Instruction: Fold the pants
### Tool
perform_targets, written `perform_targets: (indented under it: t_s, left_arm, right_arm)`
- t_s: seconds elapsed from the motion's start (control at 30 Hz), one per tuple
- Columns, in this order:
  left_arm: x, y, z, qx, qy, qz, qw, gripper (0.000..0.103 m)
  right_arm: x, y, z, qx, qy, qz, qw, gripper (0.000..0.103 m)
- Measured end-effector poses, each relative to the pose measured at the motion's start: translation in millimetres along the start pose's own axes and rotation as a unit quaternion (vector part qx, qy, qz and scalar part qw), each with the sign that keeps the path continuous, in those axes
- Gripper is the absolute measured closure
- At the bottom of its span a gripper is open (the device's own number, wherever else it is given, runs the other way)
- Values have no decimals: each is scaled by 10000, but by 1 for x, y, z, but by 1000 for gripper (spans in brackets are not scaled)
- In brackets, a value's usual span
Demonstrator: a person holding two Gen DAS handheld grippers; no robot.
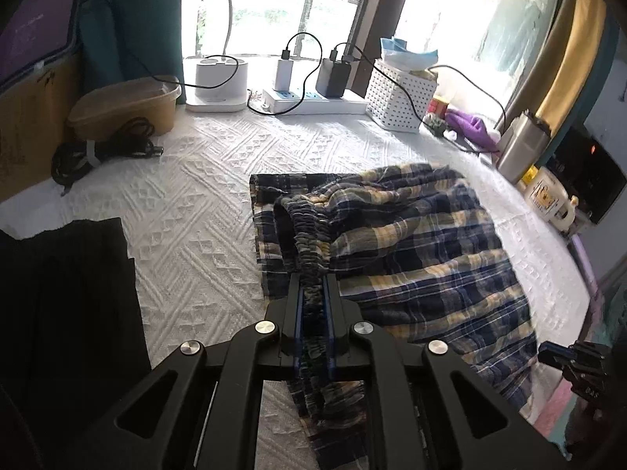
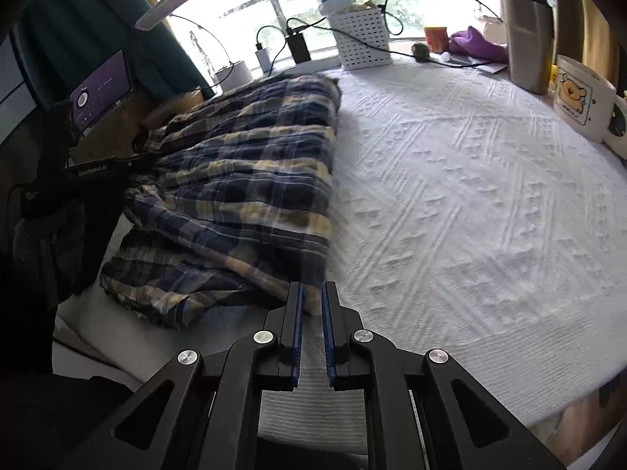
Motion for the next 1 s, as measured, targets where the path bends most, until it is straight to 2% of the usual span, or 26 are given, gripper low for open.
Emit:
perform_targets:
  t_s: [0.07,0.1,0.17,0.2,0.23,0.27,0.33,0.43,0.57,0.6,0.67,0.73,1.0]
  left_arm:
    - [-2,0,3,-27,9,-100,9999,93]
    - [-2,-1,5,-4,12,-125,9999,94]
    - [-5,-1,10,49,-40,-98,9999,93]
    - [-6,-1,12,65,-63,-88,9999,92]
    - [-9,0,16,59,-125,-40,9999,88]
    - [-11,3,19,34,-172,-4,9998,81]
    - [-15,9,25,-62,-259,7,9996,74]
    - [-13,16,30,-116,-274,40,9995,73]
    - [-2,14,31,21,-161,46,9999,70]
    - [1,12,31,69,-132,51,9999,67]
    - [7,9,32,165,-95,87,9998,49]
    - [12,7,31,225,-37,73,9997,40]
    - [37,7,27,373,208,217,9989,41]
  right_arm:
    - [-4,-9,10,63,-170,-87,9998,89]
    - [-5,-13,18,109,-233,-113,9996,81]
    - [-2,-19,35,154,-354,-127,9992,4]
    - [-1,-19,42,156,-444,-96,9988,0]
    - [1,-19,52,166,-522,-65,9985,0]
    - [5,-21,61,218,-566,-74,9981,0]
    - [18,-20,76,227,-508,-80,9984,0]
    - [34,-15,99,33,-545,-108,9985,1]
    - [52,-3,123,-287,-502,-95,9983,17]
    - [56,0,128,-358,-477,-94,9982,18]
    - [63,6,137,-454,-457,-74,9979,21]
    - [68,10,145,-519,-451,-23,9976,21]
    - [91,13,155,-441,-266,77,9986,21]
Point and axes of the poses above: each gripper's, at about its wrist camera, not at the fingertips, and x roughly the way its jaws point, y to its left, z to its top, the point moved 9 cm from there along x, roughly the way its jaws point, and after that the axes turned 8 degrees about -z, right-handed, at the moved point
